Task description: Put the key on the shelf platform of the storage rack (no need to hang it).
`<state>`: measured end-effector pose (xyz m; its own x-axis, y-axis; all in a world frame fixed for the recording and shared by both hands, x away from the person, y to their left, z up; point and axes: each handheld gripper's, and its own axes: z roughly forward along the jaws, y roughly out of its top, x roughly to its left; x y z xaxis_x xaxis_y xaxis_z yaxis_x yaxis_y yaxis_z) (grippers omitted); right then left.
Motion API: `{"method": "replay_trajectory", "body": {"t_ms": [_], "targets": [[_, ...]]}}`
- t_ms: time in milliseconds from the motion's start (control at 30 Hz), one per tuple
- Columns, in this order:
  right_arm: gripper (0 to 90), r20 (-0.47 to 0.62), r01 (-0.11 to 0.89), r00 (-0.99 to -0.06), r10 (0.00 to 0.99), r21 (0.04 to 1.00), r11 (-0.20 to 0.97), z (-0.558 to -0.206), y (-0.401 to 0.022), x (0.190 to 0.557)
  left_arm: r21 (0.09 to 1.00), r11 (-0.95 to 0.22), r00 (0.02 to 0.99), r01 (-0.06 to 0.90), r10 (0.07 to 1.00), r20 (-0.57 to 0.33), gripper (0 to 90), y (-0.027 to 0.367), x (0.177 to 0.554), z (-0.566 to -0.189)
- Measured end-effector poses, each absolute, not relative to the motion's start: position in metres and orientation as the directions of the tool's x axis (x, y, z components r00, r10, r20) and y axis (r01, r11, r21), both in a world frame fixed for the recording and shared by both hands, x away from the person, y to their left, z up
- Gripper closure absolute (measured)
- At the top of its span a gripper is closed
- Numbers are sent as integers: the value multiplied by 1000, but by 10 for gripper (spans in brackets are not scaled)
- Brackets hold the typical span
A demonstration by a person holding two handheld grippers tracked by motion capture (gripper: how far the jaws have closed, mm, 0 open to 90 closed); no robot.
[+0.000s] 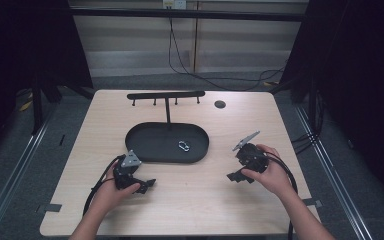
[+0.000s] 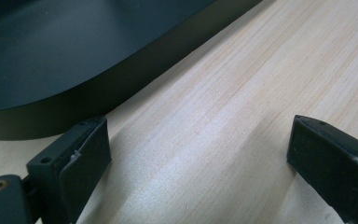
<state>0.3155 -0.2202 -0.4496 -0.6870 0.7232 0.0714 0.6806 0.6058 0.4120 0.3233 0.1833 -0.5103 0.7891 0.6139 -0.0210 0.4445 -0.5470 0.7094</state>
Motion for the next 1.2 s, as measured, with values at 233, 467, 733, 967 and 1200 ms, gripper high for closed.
{"method": "replay_trajectory", "body": {"t_ms": [233, 467, 733, 967, 1200], "targets": [[222, 67, 689, -676, 734, 411, 596, -449, -231, 311, 709, -547, 789, 445, 614, -21, 58, 183, 323, -510], [222, 71, 694, -670, 739, 415, 589, -448, -237, 307, 710, -547, 789, 445, 614, -21, 58, 183, 323, -510], [222, 61, 689, -675, 735, 407, 599, -449, -242, 301, 709, -547, 789, 445, 614, -21, 58, 183, 323, -510], [222, 60, 696, -670, 740, 400, 597, -452, -249, 297, 710, -547, 789, 445, 614, -21, 58, 183, 323, -510], [222, 61, 703, -660, 749, 401, 587, -453, -258, 292, 709, -547, 789, 445, 614, -21, 58, 183, 323, -510]]}}
